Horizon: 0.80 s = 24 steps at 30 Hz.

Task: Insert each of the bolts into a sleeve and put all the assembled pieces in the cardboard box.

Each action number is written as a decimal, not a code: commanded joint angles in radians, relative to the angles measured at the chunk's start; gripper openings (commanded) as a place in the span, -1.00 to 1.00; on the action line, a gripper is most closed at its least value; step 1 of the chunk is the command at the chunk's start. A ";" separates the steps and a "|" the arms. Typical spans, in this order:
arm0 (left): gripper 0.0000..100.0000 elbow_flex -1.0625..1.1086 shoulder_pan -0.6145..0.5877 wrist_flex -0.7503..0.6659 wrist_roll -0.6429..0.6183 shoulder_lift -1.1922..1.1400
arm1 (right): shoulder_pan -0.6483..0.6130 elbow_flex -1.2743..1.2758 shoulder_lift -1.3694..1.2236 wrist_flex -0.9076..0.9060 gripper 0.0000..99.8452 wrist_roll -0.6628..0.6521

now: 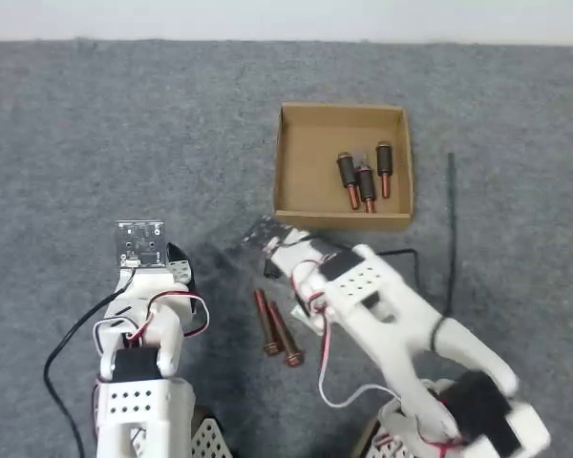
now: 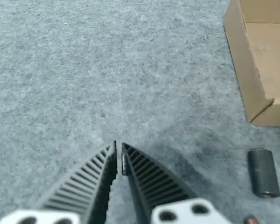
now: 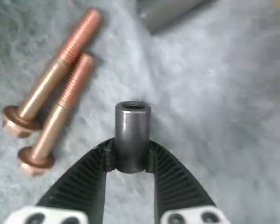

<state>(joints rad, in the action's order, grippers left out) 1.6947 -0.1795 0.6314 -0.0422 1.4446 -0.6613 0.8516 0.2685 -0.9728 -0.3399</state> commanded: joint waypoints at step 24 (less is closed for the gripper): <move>-0.96 -0.008 0.005 0.000 0.009 0.029 | 0.705 0.339 0.484 0.082 -0.99 0.232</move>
<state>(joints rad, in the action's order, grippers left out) 1.6947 -0.1795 0.6314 -0.0422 1.4446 -0.0138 1.1630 0.6889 -0.9498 -0.1297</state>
